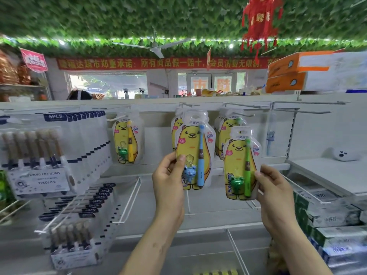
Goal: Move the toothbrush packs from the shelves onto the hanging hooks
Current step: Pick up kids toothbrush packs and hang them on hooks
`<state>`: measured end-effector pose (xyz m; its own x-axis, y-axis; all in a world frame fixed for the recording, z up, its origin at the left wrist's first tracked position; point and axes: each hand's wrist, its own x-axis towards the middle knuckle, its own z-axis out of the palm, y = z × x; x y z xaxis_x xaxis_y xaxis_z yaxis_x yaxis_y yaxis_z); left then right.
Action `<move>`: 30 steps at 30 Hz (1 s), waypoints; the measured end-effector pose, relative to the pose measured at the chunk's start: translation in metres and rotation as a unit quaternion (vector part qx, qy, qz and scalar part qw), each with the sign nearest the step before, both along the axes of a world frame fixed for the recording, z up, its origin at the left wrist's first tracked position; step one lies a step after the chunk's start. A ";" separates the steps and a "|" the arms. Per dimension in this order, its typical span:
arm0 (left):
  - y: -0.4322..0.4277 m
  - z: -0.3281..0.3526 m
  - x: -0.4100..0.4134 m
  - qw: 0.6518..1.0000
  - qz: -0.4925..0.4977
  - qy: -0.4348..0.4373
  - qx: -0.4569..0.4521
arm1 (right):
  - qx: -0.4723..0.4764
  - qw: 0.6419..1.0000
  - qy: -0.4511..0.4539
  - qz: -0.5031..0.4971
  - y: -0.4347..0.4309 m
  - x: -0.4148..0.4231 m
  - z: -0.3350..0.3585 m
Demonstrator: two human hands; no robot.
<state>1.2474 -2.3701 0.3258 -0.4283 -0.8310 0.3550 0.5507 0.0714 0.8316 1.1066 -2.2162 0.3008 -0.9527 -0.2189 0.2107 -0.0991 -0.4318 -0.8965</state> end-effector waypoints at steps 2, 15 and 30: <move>-0.001 -0.001 -0.002 1.000 0.005 0.003 0.004 | 0.001 1.000 0.001 0.000 0.001 -0.001 -0.002; -0.018 0.006 -0.018 1.000 0.015 0.015 0.014 | 0.014 1.000 0.013 -0.009 0.009 -0.010 -0.014; -0.062 0.004 -0.058 0.999 0.040 -0.013 0.024 | 0.008 1.000 0.010 -0.024 0.006 -0.030 -0.033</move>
